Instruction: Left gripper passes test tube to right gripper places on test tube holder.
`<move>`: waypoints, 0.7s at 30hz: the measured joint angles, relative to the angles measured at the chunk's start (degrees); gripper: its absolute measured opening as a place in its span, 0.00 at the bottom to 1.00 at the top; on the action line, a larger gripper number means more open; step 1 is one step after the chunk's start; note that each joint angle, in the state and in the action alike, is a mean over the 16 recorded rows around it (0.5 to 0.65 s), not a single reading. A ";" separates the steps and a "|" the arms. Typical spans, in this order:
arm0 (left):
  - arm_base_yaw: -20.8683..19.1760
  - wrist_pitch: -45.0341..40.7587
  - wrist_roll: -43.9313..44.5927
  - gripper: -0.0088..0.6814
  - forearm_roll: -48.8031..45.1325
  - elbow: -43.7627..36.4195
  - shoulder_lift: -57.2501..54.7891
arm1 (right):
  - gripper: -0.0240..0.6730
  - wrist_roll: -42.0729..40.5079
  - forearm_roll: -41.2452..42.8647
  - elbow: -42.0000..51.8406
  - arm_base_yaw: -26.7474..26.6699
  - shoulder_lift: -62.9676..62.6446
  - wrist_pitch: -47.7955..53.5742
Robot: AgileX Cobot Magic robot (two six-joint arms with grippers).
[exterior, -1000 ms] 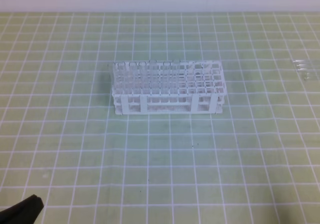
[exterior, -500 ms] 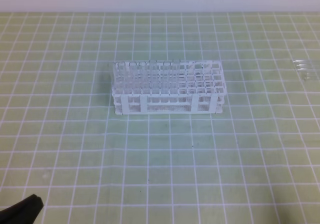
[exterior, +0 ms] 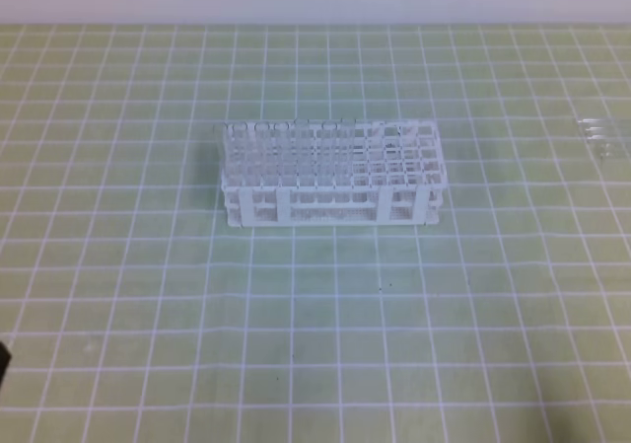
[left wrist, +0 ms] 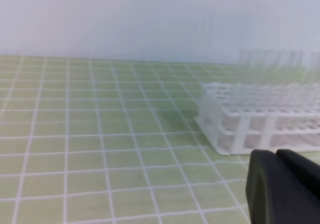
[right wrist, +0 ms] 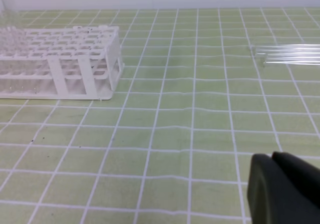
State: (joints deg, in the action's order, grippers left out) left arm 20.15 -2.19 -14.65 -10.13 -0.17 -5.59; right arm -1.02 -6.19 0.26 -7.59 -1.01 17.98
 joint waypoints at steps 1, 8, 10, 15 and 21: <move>-1.22 0.21 -0.04 0.01 0.00 0.01 0.11 | 0.01 0.00 -0.01 0.00 0.00 0.01 0.00; -7.32 0.08 -0.31 0.01 0.00 -0.25 2.44 | 0.01 0.00 -0.09 0.00 0.00 0.05 0.00; -8.21 0.02 -0.38 0.01 0.00 -0.32 3.29 | 0.01 0.00 -0.12 0.00 0.00 0.05 0.00; -9.40 -0.21 -0.48 0.01 0.00 -0.60 5.63 | 0.01 0.00 -0.20 0.00 0.00 0.05 0.03; -9.84 -0.63 -0.49 0.01 -0.01 -0.53 6.81 | 0.01 0.00 -0.29 0.00 0.00 0.05 0.07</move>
State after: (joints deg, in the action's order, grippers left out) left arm 10.31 -2.83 -15.14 -10.15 -0.70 1.22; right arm -1.02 -6.47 0.26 -7.59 -0.96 18.05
